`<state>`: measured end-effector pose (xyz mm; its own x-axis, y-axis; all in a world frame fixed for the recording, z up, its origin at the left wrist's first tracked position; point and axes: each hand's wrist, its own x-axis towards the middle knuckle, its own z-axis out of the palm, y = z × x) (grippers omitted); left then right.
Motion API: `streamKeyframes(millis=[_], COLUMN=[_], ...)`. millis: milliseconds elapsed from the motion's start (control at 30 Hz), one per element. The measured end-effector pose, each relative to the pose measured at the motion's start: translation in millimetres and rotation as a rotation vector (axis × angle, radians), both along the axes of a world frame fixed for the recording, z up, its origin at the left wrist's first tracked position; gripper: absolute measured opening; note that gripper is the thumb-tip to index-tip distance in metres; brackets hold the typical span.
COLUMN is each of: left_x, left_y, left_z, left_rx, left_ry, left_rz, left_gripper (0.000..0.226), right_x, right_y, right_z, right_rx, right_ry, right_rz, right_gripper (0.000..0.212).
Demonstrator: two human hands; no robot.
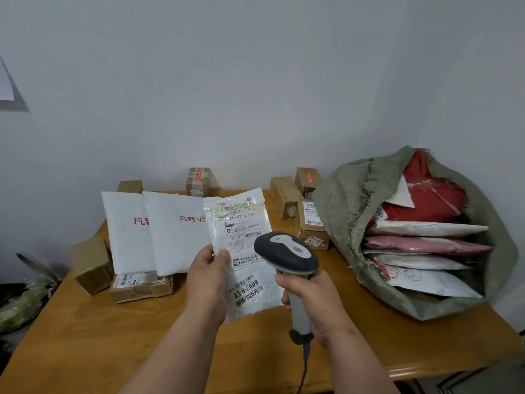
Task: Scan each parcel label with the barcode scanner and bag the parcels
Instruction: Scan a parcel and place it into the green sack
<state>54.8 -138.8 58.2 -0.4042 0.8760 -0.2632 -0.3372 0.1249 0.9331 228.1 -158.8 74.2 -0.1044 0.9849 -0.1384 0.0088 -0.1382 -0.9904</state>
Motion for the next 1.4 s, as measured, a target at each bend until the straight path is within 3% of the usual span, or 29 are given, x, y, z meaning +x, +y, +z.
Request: streamKeyframes(millis=[267,467,533,733,800,1067,1167,1267,1333,1400], left_x=[15.3,58.5,82.9,182.1,227.3,368.2,397.0,417.9,425.3,428.0], left_y=[6.3,16.9,21.3,46.1,57.3,126.7,163.1,194.7,205.6,211.7], left_z=[1.9,9.9,15.2,36.7,43.2,75.1,71.8,54.0,38.8,26.6], left_rx=[0.000,0.075,0.126,0.347,0.420,0.828,0.726,0.384,0.220,0.147], left_ry=[-0.030,0.062,0.131,0.596,0.729,1.212,1.487,1.746,1.744,1.679], left_rz=[-0.019,-0.098,-0.162,-0.303,-0.288,-0.133,-0.196,-0.562,-0.720,-0.744], left_gripper=[0.016,0.020,0.025,0.028,0.028,0.032,0.041,0.059,0.057,0.055], right_x=[16.0,56.9,79.3,171.5,211.4,351.7,377.8,395.6,403.2,407.3], right_y=[3.5,6.1,7.9,20.3,26.8,63.9,80.8,94.6,102.2,109.1], right_z=[-0.9,-3.6,-4.0,-3.2,-0.9,7.5,4.6,-3.3,-8.8,-13.4], right_rx=[0.012,0.065,0.116,0.137,0.145,0.125,0.124,0.101,0.089,0.079], right_ry=[-0.002,0.050,0.055,0.100,0.090,0.126,0.133,0.144,0.137,0.129], right_rz=[-0.091,-0.260,-0.311,-0.553,-0.595,-0.663,-0.613,-0.567,-0.553,-0.533], right_gripper=[0.036,0.016,0.025,0.013,0.022,0.018,0.017,0.020,0.022,0.021])
